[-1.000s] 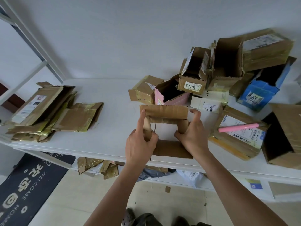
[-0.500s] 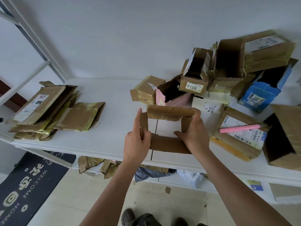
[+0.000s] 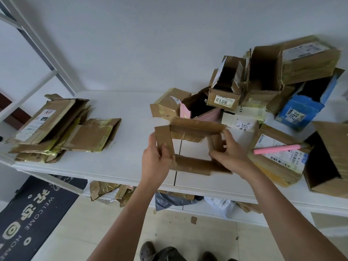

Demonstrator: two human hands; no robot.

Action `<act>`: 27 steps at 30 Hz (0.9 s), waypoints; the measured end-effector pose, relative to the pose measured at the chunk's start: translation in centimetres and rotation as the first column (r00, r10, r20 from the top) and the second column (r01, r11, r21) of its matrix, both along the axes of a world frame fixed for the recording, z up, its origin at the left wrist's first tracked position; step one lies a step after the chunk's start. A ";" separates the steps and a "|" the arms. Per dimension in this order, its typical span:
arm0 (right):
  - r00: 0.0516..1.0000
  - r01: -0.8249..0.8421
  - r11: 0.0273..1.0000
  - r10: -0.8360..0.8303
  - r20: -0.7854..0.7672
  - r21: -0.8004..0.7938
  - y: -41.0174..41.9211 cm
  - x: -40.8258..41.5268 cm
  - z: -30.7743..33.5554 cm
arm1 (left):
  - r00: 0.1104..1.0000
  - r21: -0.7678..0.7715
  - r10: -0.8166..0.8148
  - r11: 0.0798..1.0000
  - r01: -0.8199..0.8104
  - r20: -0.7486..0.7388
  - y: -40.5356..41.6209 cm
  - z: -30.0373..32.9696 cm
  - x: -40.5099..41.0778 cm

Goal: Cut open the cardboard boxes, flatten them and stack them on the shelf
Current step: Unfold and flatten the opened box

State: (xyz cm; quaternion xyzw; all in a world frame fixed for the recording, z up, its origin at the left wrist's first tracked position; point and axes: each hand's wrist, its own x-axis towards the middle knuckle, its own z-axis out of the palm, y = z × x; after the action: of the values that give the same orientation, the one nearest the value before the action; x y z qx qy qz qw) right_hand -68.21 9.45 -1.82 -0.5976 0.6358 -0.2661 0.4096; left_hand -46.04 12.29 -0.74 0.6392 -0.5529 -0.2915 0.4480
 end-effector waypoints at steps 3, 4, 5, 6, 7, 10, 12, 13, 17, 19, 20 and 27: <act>0.982 -0.158 0.987 0.162 0.094 -0.042 0.4 -0.7 1.2 | 0.870 0.063 0.056 0.998 -0.029 -0.490 -0.5 0.3 0.5; 0.974 -0.209 0.976 0.214 0.078 -0.066 0.6 -0.7 1.5 | 0.785 0.108 0.101 0.993 -0.043 -0.612 -0.8 0.4 0.9; 0.963 -0.260 0.962 0.264 0.049 -0.079 0.8 -0.7 1.7 | 0.698 0.158 0.142 0.987 -0.043 -0.702 -1.0 0.3 1.7; 0.949 -0.313 0.946 0.316 0.018 -0.084 1.0 -0.6 1.7 | 0.605 0.191 0.159 0.981 -0.012 -0.780 -1.0 0.0 2.7; 0.931 -0.365 0.927 0.366 -0.012 -0.080 1.2 -0.5 1.5 | 0.503 0.215 0.162 0.976 0.048 -0.849 -0.9 -0.4 3.9; 0.874 -0.474 0.879 0.476 -0.093 0.051 1.9 -0.1 -0.7 | 0.331 0.388 0.307 0.896 0.215 -0.892 0.1 -2.4 6.6; 0.823 -0.521 0.827 0.552 -0.132 0.211 2.5 0.7 -2.9 | 0.578 0.600 0.412 0.781 0.173 -0.704 0.7 -4.5 7.1; 0.803 -0.534 0.802 0.580 -0.135 0.267 2.8 1.1 -3.9 | 0.738 0.669 0.393 0.736 0.105 -0.548 1.0 -5.4 6.9; 0.821 -0.493 0.830 0.543 -0.177 0.261 2.1 2.6 -5.6 | 0.964 0.641 0.259 0.750 -0.164 -0.055 1.8 -8.9 6.0; 0.837 -0.426 0.886 0.462 -0.293 0.181 1.0 3.7 -6.2 | 0.965 0.570 0.169 0.781 -0.256 0.203 1.5 -9.3 5.6; 0.836 -0.410 0.894 0.448 -0.316 0.182 0.4 4.3 -6.6 | 0.933 0.536 0.094 0.797 -0.280 0.347 1.3 -9.4 5.3; 0.739 -0.355 0.935 0.278 -0.614 -0.005 0.3 6.0 -11.8 | 0.761 0.556 -0.429 0.824 0.109 0.487 0.6 -11.2 4.3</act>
State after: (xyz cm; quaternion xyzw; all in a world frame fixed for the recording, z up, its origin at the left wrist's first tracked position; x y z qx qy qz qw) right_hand -62.22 9.79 -13.59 -0.7740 0.6042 -0.0263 0.1873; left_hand -41.78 12.94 -11.90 0.7005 -0.6592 -0.2724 0.0246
